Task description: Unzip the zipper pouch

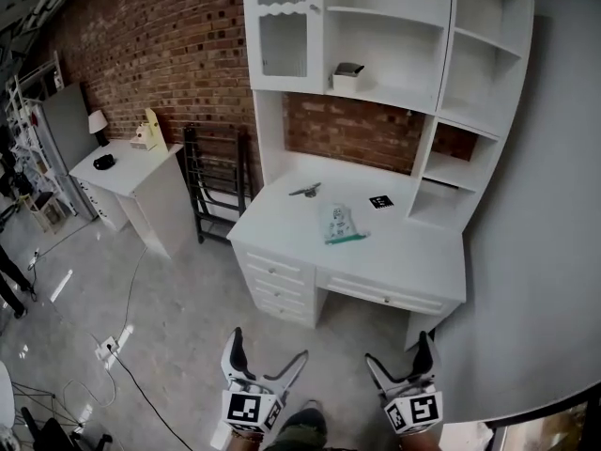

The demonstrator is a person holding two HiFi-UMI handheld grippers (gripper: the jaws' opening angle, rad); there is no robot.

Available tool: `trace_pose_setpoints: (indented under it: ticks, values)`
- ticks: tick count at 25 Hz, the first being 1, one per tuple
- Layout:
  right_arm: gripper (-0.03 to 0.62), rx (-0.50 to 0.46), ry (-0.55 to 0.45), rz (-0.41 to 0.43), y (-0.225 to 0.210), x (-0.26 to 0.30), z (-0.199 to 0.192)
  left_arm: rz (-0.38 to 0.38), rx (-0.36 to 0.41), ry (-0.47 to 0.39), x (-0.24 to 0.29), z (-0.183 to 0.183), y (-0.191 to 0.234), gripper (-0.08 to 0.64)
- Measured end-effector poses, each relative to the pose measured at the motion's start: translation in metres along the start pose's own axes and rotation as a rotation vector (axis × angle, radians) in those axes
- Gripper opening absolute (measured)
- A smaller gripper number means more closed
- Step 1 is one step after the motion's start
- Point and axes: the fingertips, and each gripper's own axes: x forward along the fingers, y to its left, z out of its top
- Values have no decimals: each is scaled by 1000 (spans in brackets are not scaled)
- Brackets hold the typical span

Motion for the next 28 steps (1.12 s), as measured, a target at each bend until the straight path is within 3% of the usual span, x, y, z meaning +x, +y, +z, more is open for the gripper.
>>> trace_pose_setpoints:
  ticks: [8, 15, 25, 28]
  values:
    - [522, -6, 4, -65, -42, 84, -6, -47, 24, 13, 82, -3, 37, 571]
    - [520, 0, 36, -69, -65, 120, -18, -68, 14, 60, 123, -22, 46, 571]
    - [520, -6, 68, -7, -114, 200, -45, -52, -33, 8, 212, -27, 53, 571]
    - [520, -11, 100, 37, -127, 229, -64, -40, -15, 4, 242, -32, 53, 571]
